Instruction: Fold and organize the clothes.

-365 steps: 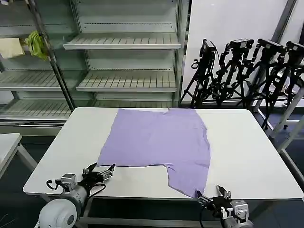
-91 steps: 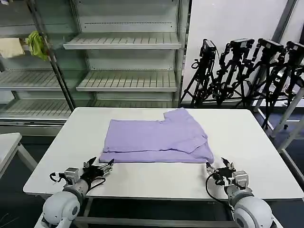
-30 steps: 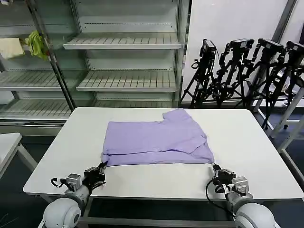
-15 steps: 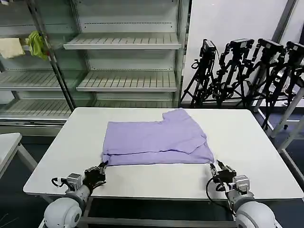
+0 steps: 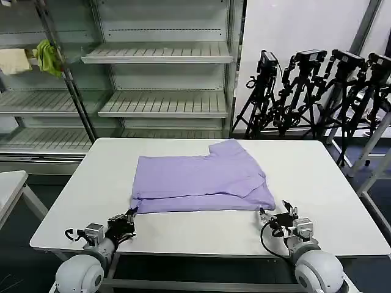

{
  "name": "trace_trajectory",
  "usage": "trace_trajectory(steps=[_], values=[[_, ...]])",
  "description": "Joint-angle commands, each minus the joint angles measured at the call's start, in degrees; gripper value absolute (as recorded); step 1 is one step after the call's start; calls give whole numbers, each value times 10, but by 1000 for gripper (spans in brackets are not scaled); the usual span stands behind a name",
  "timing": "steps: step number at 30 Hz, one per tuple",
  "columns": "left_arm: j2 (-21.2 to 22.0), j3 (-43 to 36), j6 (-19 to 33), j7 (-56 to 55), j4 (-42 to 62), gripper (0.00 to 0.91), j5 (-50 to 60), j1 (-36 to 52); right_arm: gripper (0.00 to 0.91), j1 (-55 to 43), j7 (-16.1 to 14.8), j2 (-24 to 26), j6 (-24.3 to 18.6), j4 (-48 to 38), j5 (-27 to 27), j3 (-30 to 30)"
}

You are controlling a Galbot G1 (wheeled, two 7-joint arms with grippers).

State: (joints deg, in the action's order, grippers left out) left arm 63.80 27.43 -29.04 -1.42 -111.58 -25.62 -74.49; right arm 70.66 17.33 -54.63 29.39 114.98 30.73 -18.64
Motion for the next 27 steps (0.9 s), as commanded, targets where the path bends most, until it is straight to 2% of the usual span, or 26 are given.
trace_trajectory(steps=[1, 22, 27], values=[[-1, 1, 1, 0, 0, 0, 0, 0, 0, -13, -5, -5, -2, -19, -6, 6], [2, 3, 3, -1, 0, 0, 1, 1, 0, 10, -10, 0, -12, -1, -16, -4], [-1, 1, -2, -3, -8, 0, -1, -7, 0, 27, -4, 11, -8, 20, -5, -5]])
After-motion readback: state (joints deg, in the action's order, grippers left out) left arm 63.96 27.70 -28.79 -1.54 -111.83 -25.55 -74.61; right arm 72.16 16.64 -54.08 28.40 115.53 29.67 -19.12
